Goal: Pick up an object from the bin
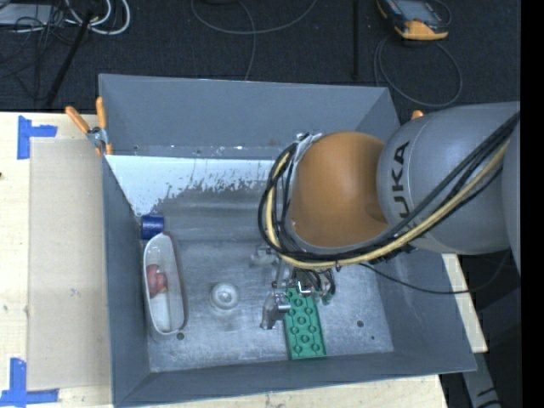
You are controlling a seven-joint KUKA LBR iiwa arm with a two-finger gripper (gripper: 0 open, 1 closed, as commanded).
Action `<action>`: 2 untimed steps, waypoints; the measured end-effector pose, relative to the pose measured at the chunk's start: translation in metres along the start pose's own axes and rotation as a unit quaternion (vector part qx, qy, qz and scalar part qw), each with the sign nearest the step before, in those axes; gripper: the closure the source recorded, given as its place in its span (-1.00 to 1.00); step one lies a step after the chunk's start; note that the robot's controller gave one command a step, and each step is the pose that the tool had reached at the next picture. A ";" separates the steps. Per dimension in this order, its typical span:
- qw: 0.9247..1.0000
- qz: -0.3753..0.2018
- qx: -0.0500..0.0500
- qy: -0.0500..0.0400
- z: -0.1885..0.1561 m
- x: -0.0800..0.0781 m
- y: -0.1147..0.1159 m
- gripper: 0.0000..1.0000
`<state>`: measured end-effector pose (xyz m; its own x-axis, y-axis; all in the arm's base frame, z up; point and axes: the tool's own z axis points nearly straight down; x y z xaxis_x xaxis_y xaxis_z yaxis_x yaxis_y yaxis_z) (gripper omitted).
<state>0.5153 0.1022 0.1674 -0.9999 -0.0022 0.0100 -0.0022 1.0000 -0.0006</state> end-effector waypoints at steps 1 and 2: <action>0.995 0.098 -0.003 -0.005 0.094 -0.060 -0.034 -1.00; 0.998 -0.055 0.000 -0.007 0.006 -0.052 -0.100 -1.00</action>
Offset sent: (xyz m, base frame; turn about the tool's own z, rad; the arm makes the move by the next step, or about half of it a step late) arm 0.0569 -0.0359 -0.0974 0.1971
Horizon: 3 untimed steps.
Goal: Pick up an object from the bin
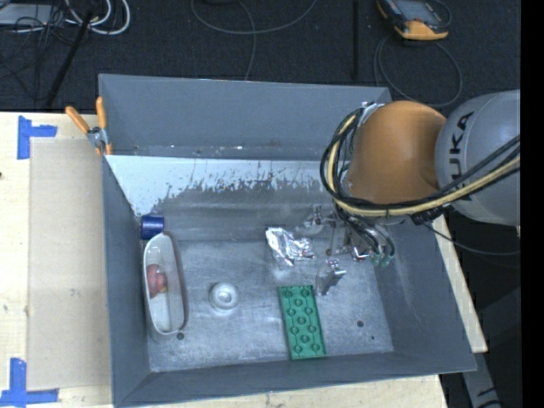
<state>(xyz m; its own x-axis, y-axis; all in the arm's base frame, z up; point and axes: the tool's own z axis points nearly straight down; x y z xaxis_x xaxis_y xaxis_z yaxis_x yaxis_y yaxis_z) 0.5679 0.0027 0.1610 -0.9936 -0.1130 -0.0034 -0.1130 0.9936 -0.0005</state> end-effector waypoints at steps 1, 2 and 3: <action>0.996 -0.086 -0.001 0.000 0.082 -0.028 -0.011 -1.00; 0.996 -0.084 0.000 -0.008 0.078 -0.031 -0.012 1.00; 0.993 -0.115 0.000 -0.003 0.004 -0.031 -0.001 1.00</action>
Offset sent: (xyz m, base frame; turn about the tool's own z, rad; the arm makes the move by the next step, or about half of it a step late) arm 0.0242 -0.0098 -0.0910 -0.1741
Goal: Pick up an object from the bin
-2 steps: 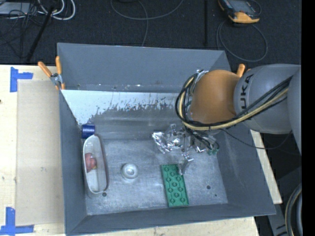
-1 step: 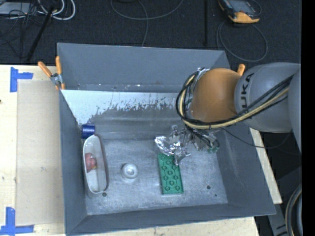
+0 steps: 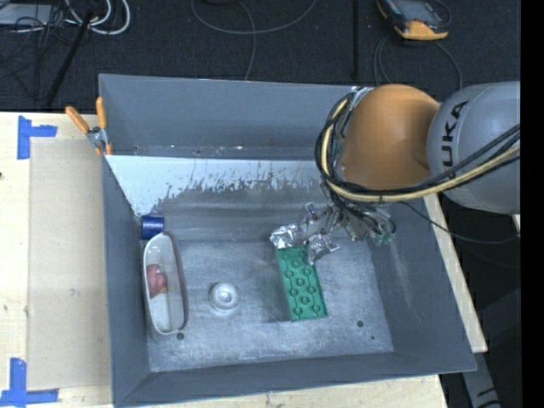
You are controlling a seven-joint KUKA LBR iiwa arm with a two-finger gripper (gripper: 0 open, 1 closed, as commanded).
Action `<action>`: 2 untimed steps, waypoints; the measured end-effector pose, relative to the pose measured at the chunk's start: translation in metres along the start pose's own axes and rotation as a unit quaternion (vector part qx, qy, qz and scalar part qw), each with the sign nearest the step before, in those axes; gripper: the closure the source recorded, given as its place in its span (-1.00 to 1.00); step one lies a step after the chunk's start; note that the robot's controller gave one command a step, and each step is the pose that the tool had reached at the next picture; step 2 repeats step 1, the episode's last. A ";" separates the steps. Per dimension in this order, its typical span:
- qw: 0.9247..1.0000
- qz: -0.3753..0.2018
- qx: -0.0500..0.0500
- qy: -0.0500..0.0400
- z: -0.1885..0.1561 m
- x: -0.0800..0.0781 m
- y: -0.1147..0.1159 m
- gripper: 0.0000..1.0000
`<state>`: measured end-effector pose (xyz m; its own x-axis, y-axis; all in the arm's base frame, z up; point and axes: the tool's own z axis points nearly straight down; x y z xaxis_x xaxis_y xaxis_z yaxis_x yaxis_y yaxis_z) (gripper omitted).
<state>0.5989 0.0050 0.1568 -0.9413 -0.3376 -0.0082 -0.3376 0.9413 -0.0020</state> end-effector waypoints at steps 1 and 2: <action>1.000 0.003 -0.001 -0.001 -0.067 -0.042 0.043 1.00; 1.000 0.003 -0.001 -0.001 -0.067 -0.042 0.043 1.00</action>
Offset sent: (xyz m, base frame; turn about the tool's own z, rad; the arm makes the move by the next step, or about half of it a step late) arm 0.0218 0.0502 0.0634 0.0101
